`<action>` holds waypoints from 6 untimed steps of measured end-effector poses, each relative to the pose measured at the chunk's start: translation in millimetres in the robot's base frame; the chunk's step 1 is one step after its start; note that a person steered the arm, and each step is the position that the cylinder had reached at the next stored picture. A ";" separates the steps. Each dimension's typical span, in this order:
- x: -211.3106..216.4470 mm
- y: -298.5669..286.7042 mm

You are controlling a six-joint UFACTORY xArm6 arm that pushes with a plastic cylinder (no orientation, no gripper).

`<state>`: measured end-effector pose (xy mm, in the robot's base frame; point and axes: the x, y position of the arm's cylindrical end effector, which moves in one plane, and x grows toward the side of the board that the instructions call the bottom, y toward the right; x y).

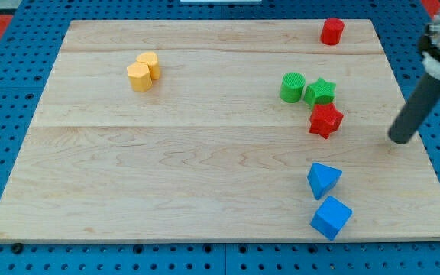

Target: Separate red star from green star

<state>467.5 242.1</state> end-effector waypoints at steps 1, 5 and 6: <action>-15.5 -43.0; -30.5 -150.5; -33.0 -150.5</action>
